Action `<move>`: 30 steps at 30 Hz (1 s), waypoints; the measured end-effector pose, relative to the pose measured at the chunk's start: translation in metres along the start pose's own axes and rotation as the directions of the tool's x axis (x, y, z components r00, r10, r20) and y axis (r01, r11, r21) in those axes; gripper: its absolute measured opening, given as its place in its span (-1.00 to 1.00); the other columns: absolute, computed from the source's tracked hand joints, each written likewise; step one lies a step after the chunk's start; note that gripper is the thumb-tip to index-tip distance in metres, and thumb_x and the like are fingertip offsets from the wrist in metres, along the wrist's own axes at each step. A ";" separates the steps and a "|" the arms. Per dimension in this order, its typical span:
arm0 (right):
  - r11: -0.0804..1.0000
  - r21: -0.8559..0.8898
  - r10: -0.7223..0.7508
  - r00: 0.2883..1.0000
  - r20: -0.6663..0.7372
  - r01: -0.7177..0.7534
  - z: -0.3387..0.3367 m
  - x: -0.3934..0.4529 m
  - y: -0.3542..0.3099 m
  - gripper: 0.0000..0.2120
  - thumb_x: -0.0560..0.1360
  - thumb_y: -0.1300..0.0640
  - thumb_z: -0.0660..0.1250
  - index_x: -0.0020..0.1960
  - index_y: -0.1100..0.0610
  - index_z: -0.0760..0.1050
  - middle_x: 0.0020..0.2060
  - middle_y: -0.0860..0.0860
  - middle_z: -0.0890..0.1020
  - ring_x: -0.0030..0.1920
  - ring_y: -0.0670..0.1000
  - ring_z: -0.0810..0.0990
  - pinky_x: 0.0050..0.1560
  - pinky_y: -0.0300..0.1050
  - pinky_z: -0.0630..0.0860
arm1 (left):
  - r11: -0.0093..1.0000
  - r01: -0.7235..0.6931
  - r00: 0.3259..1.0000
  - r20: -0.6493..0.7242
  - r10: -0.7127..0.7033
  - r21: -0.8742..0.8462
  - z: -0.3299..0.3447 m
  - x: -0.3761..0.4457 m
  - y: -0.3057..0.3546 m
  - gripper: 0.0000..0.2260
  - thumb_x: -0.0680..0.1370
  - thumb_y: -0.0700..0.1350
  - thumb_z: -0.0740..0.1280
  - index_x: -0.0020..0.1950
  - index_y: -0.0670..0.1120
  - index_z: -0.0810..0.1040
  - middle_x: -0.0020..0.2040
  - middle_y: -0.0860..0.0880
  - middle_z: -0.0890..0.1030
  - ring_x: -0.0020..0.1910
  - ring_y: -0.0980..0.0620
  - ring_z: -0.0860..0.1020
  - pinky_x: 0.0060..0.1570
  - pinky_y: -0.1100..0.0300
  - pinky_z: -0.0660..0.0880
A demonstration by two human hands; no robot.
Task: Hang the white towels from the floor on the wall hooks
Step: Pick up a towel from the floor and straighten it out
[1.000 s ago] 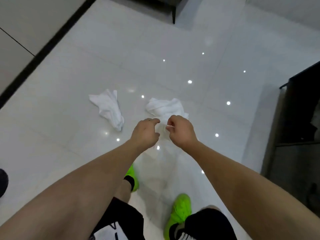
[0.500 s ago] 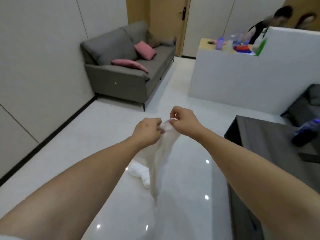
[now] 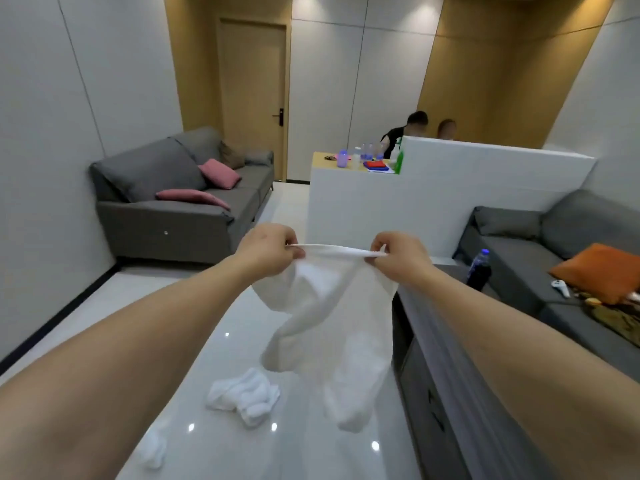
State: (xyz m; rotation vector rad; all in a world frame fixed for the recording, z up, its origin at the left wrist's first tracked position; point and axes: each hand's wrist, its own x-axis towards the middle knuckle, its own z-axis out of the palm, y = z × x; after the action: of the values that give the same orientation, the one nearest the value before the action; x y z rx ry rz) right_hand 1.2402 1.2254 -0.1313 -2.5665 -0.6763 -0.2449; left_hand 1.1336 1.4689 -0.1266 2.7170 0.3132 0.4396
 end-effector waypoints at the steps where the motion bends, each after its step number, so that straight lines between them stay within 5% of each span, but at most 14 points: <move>1: 1.000 -0.011 0.027 0.999 -0.018 -0.027 -0.008 -0.007 0.006 -0.90 0.41 0.00 0.43 -0.23 -0.08 0.52 -0.21 -0.06 0.59 -0.16 0.01 0.55 -0.28 -0.16 0.35 | 1.000 0.002 1.000 0.005 -0.002 -0.012 0.000 -0.004 0.009 -0.85 0.52 0.11 0.35 -0.12 0.05 0.58 -0.11 -0.01 0.59 -0.12 -0.05 0.51 -0.23 0.15 0.38; 5: 0.995 -0.048 0.087 0.993 0.084 -0.083 -0.034 -0.028 0.024 -0.95 0.39 0.02 0.40 -0.16 -0.06 0.54 -0.21 -0.06 0.61 -0.12 0.00 0.60 -0.28 -0.20 0.42 | 0.990 -0.017 0.997 -0.082 0.005 -0.143 0.001 -0.012 0.061 -0.92 0.55 0.05 0.33 -0.09 0.09 0.57 -0.08 -0.04 0.57 -0.10 -0.07 0.50 -0.19 0.16 0.37; 7: 0.965 0.249 0.033 0.978 0.206 -0.085 -0.043 -0.042 0.023 -0.74 0.27 -0.03 0.53 -0.09 -0.02 0.57 -0.20 -0.07 0.65 -0.15 -0.11 0.65 -0.27 -0.25 0.50 | 0.960 -0.071 0.993 -0.112 0.042 -0.269 0.002 -0.012 0.099 -0.94 0.52 0.05 0.37 -0.10 0.11 0.61 -0.13 0.02 0.57 -0.09 -0.02 0.51 -0.17 0.19 0.35; 10: 0.748 0.648 -0.094 0.945 0.315 -0.142 -0.040 -0.063 0.020 -0.50 0.18 0.04 0.62 0.09 -0.04 0.59 -0.04 -0.02 0.70 -0.02 -0.04 0.67 -0.11 -0.19 0.60 | 0.916 -0.136 0.991 -0.061 0.122 -0.376 0.011 -0.016 0.159 -0.89 0.43 0.06 0.48 -0.17 0.11 0.57 -0.23 0.09 0.59 -0.19 0.08 0.56 -0.31 0.25 0.39; 14: 0.702 0.679 0.039 0.964 0.264 -0.214 -0.043 -0.083 0.058 -0.83 0.28 0.10 0.52 -0.16 0.13 0.64 -0.30 0.00 0.65 -0.25 -0.01 0.62 -0.30 -0.15 0.50 | 0.923 -0.105 0.994 -0.015 0.107 -0.369 0.039 -0.024 0.212 -0.74 0.43 0.22 0.42 -0.09 0.06 0.53 -0.17 0.07 0.59 -0.14 0.10 0.55 -0.26 0.19 0.48; 16: 0.646 0.728 0.116 0.972 0.203 -0.230 -0.058 -0.086 0.089 -0.84 0.35 0.06 0.49 -0.24 0.17 0.62 -0.38 -0.03 0.64 -0.33 -0.04 0.63 -0.36 -0.18 0.48 | 0.914 -0.057 0.998 -0.027 0.050 -0.403 0.051 -0.030 0.224 -0.66 0.43 0.32 0.35 -0.10 0.07 0.53 -0.14 0.08 0.58 -0.10 0.08 0.54 -0.22 0.15 0.47; 19: 0.496 0.837 0.208 0.968 0.142 -0.229 -0.093 -0.089 0.138 -0.80 0.43 0.01 0.48 -0.17 0.16 0.63 -0.28 0.03 0.71 -0.27 0.00 0.71 -0.35 -0.15 0.59 | 0.832 0.068 0.951 0.288 0.113 -0.551 0.072 -0.045 0.251 -0.52 0.31 0.33 0.44 0.10 0.11 0.50 0.01 0.09 0.60 0.01 0.07 0.57 -0.12 0.12 0.51; 22: 0.374 0.899 0.203 0.966 0.162 -0.229 -0.127 -0.088 0.178 -0.74 0.45 0.00 0.46 -0.02 0.19 0.62 -0.14 0.11 0.72 -0.14 0.08 0.72 -0.19 -0.04 0.64 | 0.901 0.104 0.853 0.504 0.137 -0.422 0.109 -0.053 0.287 -0.56 0.35 0.16 0.50 0.18 0.11 0.55 0.08 0.11 0.62 0.08 0.06 0.57 0.02 0.05 0.56; 25: 0.498 0.837 0.236 0.964 0.121 -0.227 -0.156 -0.087 0.216 -0.74 0.43 0.05 0.47 -0.07 0.26 0.61 -0.17 0.12 0.70 -0.20 0.05 0.70 -0.27 -0.11 0.58 | 0.909 0.170 0.911 0.413 0.002 -0.381 0.143 -0.049 0.324 -0.79 0.50 -0.05 0.36 0.10 -0.09 0.60 0.05 -0.05 0.62 0.03 -0.05 0.59 0.05 0.01 0.59; 28: 0.648 0.735 0.243 0.969 0.048 -0.199 -0.187 -0.086 0.264 -0.84 0.40 0.18 0.48 -0.08 0.25 0.62 -0.12 0.16 0.70 -0.15 0.09 0.68 -0.09 0.04 0.61 | 0.912 0.134 0.966 0.258 -0.032 -0.388 0.153 -0.032 0.351 -0.85 0.56 -0.06 0.27 -0.08 -0.05 0.61 -0.07 -0.04 0.59 -0.05 -0.03 0.55 -0.14 0.18 0.51; 30: 0.729 0.660 0.185 0.981 0.066 -0.182 -0.203 -0.085 0.290 -0.73 0.34 0.24 0.52 0.02 0.20 0.60 -0.07 0.15 0.69 -0.07 0.12 0.68 0.02 0.10 0.63 | 0.922 0.085 0.982 0.186 -0.015 -0.379 0.151 -0.016 0.366 -0.82 0.58 -0.06 0.26 -0.19 -0.06 0.56 -0.18 -0.03 0.57 -0.15 -0.01 0.51 -0.29 0.23 0.39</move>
State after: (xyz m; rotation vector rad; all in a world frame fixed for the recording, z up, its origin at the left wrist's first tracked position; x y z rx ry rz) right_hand 1.3023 0.8684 -0.0932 -1.9098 -0.3961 0.0607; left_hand 1.2279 1.0834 -0.1213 2.3346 0.2191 0.2103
